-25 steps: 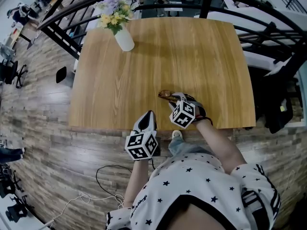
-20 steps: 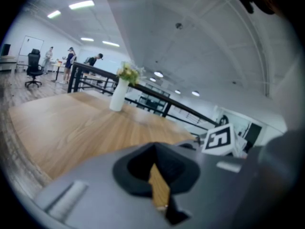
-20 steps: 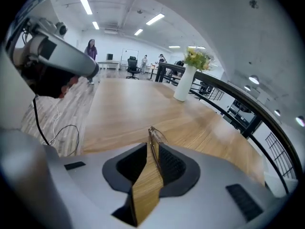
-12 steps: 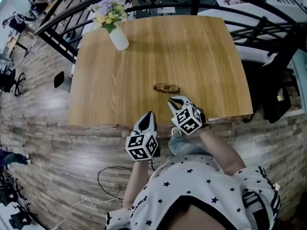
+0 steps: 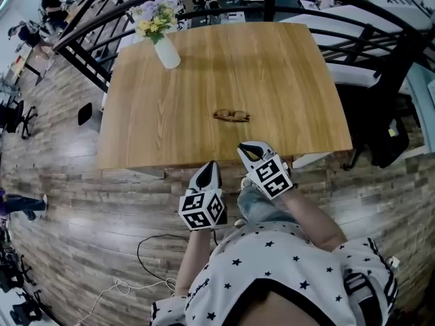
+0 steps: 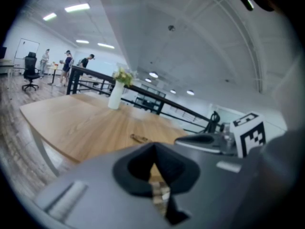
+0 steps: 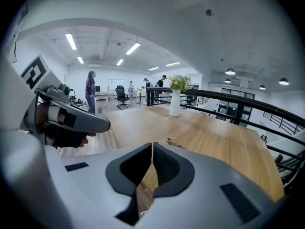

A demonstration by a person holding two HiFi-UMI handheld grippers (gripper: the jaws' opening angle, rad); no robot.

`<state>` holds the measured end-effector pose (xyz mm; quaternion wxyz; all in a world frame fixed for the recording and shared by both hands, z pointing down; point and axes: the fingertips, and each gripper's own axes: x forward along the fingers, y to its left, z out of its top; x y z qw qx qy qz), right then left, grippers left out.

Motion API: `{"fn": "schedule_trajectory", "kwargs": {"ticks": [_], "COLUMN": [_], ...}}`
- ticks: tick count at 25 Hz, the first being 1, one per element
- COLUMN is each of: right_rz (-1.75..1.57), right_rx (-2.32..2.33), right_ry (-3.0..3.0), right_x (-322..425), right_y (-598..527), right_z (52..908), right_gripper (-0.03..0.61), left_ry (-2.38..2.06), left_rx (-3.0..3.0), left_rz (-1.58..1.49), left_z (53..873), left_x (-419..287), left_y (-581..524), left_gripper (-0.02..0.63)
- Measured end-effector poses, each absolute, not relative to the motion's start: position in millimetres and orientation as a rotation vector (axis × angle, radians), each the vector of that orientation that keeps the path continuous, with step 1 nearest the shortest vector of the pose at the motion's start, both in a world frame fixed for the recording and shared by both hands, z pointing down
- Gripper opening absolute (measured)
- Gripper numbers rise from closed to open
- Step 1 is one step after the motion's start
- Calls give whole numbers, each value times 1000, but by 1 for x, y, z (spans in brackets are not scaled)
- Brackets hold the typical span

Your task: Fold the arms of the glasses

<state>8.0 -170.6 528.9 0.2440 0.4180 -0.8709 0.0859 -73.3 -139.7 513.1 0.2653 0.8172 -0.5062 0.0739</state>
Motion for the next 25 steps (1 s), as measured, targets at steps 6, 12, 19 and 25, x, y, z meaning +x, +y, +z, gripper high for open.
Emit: {"fn": "schedule_trajectory", "kwargs": {"ticks": [6,12,19,25], "right_rz": [230,196,219,241], "right_rx": [1162,1171,1159,1147], "right_ry": [-2422,-2457,-2484,-2527], "right_x": [8,6,6,-1], "right_y": [-139,-114,-85,-60], "right_z": [514,498,492,490], "right_gripper": [21,19,18,18], "left_ry": [-1386,-1404,-1408,-1404], "left_rx": [2201,2181,2174,2178], "left_rz": [183,174,173,173], "left_z": [510,506,506,507], "left_x": [-71,-72,-69,-70], "left_y": [-114,-95,-71,-50], "left_gripper": [6,6,6,6]}}
